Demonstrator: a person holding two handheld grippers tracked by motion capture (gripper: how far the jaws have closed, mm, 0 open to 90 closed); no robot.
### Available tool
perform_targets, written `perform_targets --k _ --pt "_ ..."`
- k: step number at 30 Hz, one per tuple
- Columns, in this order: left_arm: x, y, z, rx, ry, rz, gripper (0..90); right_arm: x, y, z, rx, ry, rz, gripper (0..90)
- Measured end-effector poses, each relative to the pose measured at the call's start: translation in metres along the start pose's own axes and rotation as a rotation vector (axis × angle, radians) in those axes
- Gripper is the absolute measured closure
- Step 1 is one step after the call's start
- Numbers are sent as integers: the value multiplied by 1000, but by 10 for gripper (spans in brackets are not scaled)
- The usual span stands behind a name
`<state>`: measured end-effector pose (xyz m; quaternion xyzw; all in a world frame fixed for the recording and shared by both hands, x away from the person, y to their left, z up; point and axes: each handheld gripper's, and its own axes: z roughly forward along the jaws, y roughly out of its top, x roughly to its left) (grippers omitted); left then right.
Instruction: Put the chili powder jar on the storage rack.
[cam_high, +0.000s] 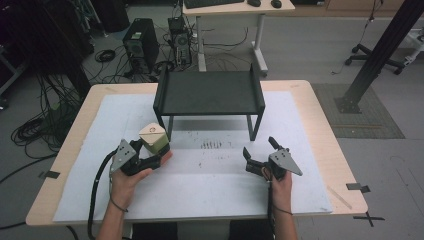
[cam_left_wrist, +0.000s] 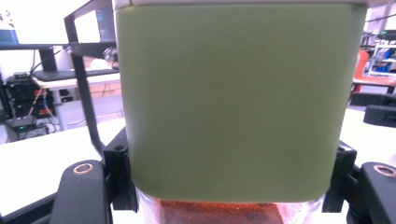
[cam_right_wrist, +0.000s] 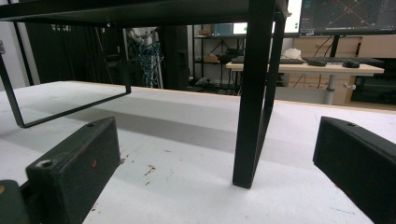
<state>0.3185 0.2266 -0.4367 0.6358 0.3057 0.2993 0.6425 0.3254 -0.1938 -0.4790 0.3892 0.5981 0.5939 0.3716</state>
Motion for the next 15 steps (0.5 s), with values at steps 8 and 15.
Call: perform_targets --k 8,15 --pt "-7 16 10 -2 -14 -8 291 0 0 0 0 3 2 5" --pt "-11 30 20 8 -38 -4 291 0 0 0 0 4 4 5"
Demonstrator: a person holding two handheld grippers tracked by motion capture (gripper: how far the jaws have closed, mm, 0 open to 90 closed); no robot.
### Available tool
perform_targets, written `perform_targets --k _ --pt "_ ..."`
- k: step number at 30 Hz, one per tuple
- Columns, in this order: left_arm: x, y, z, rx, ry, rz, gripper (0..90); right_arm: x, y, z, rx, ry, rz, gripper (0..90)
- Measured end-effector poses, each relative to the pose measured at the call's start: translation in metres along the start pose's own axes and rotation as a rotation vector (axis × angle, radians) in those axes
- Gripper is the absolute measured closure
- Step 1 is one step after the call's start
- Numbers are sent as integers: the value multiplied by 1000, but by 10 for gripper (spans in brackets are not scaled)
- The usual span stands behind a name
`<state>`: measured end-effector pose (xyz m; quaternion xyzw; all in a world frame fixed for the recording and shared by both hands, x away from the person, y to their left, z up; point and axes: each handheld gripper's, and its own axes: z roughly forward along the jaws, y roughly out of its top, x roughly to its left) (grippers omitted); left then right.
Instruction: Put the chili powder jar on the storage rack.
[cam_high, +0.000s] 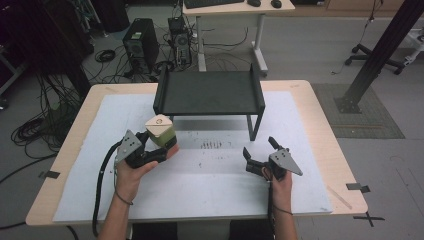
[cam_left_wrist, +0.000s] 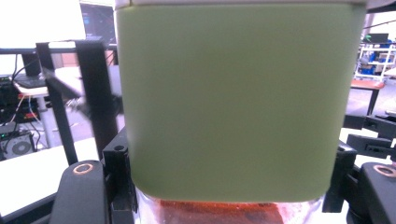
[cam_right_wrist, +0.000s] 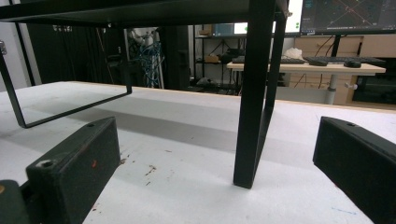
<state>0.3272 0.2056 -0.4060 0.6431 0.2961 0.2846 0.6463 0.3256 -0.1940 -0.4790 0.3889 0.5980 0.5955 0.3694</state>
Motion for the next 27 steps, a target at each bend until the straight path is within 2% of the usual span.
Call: perform_targets --k 2,16,27 --pt "-2 7 3 -7 -14 -15 291 0 0 0 0 0 0 5" --pt "-3 45 21 -37 -38 -9 291 0 0 0 -1 1 1 5" --pt "-2 74 37 -38 -33 -7 291 0 0 0 -2 2 0 5"
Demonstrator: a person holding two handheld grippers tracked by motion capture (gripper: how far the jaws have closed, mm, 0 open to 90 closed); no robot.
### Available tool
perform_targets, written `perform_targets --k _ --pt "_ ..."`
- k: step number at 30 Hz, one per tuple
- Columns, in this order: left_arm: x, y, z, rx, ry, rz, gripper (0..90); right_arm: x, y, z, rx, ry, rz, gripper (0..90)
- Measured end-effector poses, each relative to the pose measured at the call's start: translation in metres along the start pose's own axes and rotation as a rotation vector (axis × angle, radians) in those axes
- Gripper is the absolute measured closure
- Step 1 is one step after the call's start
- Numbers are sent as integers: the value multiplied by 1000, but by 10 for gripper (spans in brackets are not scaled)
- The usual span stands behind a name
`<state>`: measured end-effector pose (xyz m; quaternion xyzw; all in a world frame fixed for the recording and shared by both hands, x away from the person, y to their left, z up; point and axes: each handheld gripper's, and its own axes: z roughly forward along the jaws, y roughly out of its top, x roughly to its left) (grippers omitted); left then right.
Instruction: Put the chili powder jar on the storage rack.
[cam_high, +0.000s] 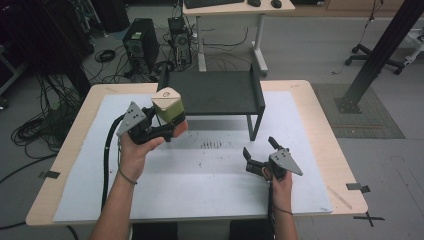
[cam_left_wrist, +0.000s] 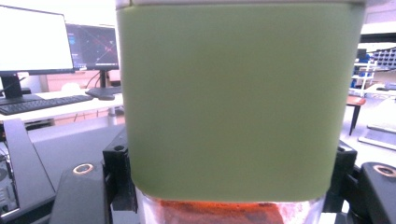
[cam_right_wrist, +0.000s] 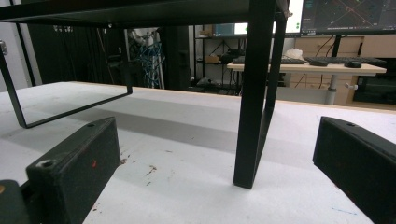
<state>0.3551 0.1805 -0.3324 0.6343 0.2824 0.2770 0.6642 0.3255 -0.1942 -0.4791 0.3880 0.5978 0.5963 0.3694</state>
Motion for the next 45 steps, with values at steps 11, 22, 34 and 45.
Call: perform_targets --k 11,22,34,45 --pt "6 17 22 11 10 6 291 0 0 0 1 1 1 5" --pt "17 24 40 19 35 6 291 0 0 0 -2 -1 1 5" --pt "31 18 58 46 77 -3 291 0 0 0 -3 0 0 6" --pt "35 11 69 58 125 -14 291 0 0 0 -5 0 -1 6"
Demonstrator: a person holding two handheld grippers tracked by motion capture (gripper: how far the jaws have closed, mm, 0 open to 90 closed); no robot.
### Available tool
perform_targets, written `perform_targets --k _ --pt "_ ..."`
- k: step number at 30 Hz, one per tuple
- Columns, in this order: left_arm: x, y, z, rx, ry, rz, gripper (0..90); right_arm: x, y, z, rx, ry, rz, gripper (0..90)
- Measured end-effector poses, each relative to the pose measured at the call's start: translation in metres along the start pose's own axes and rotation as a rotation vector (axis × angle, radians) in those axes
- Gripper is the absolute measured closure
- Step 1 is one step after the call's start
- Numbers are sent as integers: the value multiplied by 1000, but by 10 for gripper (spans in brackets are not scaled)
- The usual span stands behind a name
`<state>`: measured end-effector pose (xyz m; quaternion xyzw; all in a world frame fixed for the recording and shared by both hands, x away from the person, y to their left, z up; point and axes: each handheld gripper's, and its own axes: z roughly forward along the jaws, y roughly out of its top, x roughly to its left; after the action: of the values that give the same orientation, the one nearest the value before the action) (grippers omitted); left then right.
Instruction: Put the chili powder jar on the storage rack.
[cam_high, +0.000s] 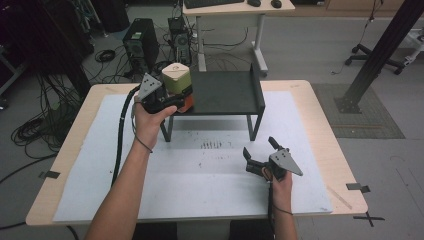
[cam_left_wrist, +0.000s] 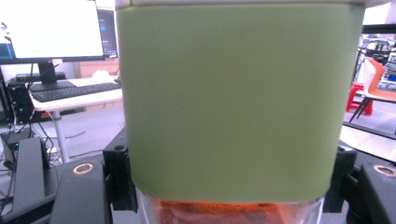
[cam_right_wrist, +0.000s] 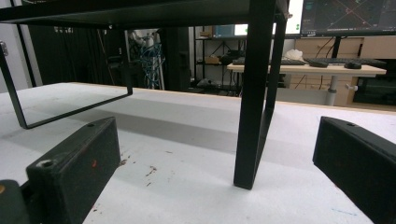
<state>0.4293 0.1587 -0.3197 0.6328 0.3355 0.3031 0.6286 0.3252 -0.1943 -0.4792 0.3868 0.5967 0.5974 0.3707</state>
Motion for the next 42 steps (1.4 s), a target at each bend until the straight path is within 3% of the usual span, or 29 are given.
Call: perform_targets --k 15,19,42 --pt "-3 -7 11 4 63 13 291 0 0 0 -3 0 -2 6" --pt "-4 -7 11 6 69 32 291 0 0 0 -3 0 -2 6" --pt "-5 -7 11 11 72 31 290 0 0 0 -3 1 -3 6"
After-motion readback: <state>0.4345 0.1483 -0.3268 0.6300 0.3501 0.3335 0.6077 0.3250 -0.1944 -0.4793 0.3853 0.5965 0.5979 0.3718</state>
